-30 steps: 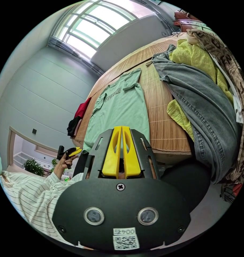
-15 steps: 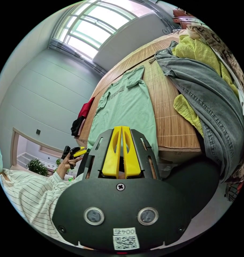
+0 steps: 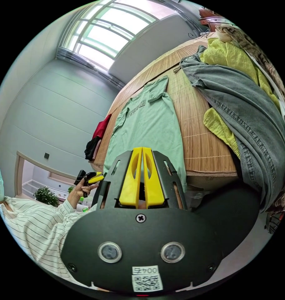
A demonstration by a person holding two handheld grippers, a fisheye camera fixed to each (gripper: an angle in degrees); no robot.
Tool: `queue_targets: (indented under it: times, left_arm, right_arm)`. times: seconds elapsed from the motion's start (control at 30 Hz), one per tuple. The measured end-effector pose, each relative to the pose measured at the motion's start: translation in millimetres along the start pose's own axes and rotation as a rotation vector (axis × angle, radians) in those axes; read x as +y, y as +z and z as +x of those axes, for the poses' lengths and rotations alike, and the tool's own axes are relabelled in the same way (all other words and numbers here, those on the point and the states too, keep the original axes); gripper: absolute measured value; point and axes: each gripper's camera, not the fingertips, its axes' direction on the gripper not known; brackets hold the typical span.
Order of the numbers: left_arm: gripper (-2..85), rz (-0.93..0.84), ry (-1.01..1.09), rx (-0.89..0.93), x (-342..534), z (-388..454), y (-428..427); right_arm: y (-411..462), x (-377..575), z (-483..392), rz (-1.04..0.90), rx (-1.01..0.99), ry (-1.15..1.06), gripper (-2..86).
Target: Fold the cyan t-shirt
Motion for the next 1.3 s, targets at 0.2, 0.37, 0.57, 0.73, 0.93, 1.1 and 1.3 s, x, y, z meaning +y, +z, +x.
queue_targets:
  times: [0.2,0.37,0.57,0.73,0.93,1.1,1.3]
  left_arm:
    - [6.2,-0.033,-0.001,-0.011,0.9,-3.4,10.7]
    - [1.3,-0.025,0.034,-0.026,7.4,-3.5,10.8]
    - [0.2,0.043,0.035,0.044,20.4,-12.4,-18.1]
    - [0.1,0.080,0.006,0.099,34.8,-27.4,-37.4]
    - [0.2,0.162,0.022,0.065,47.5,-28.9,-46.0]
    - [0.2,0.201,0.065,0.022,59.5,-27.3,-49.9]
    - [0.5,0.221,0.064,0.044,69.1,-42.8,-51.6]
  right_arm:
    - [14.0,2.4,-3.7,-0.069,0.063,0.036,1.6]
    - [29.5,5.7,-0.5,-0.188,0.102,0.073,6.8]
    - [46.9,8.7,1.9,-0.289,0.145,0.123,8.1]
    - [61.3,5.4,-34.6,-0.240,0.052,0.053,6.5]
    - [185.0,-1.6,-203.5,-0.382,-0.094,-0.427,3.2]
    - [314.8,25.0,-284.7,-0.630,-0.142,-0.524,5.1]
    - [390.1,30.8,-303.5,-0.722,-0.202,-0.331,8.0]
